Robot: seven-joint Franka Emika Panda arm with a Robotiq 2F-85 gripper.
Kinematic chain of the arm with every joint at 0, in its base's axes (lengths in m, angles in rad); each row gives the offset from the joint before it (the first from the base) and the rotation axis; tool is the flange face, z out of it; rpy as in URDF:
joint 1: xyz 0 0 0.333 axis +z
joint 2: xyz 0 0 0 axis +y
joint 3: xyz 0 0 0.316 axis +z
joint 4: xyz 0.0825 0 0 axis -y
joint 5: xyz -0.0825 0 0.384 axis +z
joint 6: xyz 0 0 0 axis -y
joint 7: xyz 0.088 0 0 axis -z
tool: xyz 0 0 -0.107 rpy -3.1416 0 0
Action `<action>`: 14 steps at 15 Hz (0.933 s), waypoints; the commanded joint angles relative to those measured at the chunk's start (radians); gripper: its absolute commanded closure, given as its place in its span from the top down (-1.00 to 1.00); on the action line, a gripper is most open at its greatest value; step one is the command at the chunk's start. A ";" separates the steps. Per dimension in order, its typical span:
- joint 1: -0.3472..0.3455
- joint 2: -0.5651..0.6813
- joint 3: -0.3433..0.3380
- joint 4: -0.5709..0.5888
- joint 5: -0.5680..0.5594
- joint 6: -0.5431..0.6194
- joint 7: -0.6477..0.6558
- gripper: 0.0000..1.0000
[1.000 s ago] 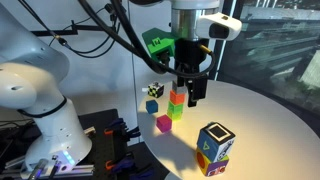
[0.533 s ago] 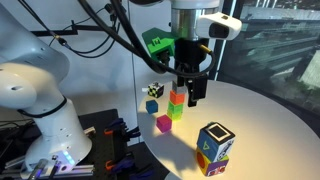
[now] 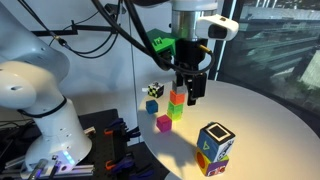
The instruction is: Put the pink block on top of the grey block
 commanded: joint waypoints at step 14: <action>0.017 0.018 0.162 -0.129 -0.112 0.017 0.025 1.00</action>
